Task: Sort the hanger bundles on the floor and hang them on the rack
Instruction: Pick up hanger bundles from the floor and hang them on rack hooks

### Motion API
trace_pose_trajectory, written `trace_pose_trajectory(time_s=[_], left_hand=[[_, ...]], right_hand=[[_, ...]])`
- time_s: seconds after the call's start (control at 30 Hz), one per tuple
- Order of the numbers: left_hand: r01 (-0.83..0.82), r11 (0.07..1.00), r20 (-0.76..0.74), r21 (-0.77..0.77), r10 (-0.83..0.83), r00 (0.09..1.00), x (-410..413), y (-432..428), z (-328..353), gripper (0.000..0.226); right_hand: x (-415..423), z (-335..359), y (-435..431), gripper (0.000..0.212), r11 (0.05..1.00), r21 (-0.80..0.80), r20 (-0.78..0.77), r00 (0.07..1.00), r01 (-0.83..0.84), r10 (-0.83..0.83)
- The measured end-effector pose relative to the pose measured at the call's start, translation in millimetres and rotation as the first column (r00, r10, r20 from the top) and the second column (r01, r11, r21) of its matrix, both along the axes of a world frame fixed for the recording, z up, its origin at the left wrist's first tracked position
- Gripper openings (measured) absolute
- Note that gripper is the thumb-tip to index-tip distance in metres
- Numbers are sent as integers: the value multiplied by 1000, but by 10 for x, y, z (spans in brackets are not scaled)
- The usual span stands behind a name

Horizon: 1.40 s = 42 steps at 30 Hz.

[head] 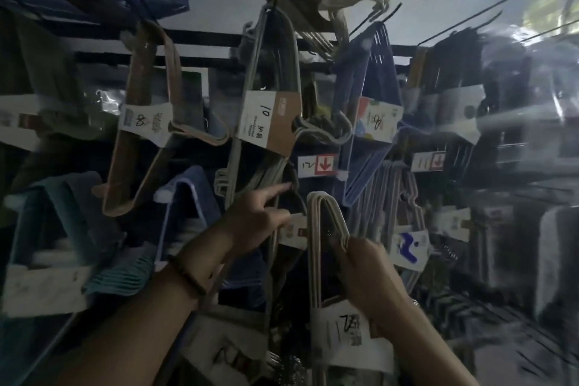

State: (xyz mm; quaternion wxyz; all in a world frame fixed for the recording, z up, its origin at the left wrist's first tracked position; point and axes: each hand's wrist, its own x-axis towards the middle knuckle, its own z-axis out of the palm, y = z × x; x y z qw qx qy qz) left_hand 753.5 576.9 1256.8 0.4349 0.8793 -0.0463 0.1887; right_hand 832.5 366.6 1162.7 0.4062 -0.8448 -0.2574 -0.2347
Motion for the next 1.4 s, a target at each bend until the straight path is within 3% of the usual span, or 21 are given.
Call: trace_pose_trajectory(time_s=[0.1,0.23,0.4,0.6,0.77,0.9,1.03,1.2,1.3,1.4], left_hand=[[-65,995,22,70,64,998,106,-72,80,79],[-26,991,87,135,15,996,142,-65,127,70],[13,989,149,146,-35,988,127,-66,279,77],[14,980,111,199,-36,993,169,-41,348,76],[10,972,91,233,-32,995,143,35,431,74],[8,960,52,281,-23,998,159,89,499,74],[-17,947,35,320,6,999,176,120,536,78],[-44,940,24,339,38,999,192,50,509,77],[-39,948,18,317,35,999,217,33,463,76],[-54,958,60,283,38,997,241,-5,425,75]], right_hand=[[183,35,0,46,999,-33,-2,999,-35,35],[338,78,47,30,996,-71,44,998,-48,51],[415,142,134,35,999,-42,47,999,-12,14],[525,355,229,45,998,-56,90,996,14,-9],[687,448,337,45,995,-98,31,1000,4,-1],[872,543,378,47,996,-81,-31,999,34,-37],[1026,494,525,45,999,-16,4,999,41,-41],[1208,198,743,21,999,-31,23,999,44,-43],[1315,162,935,19,999,-45,62,998,28,-26],[1444,327,1118,28,988,-151,-76,996,32,-44]])
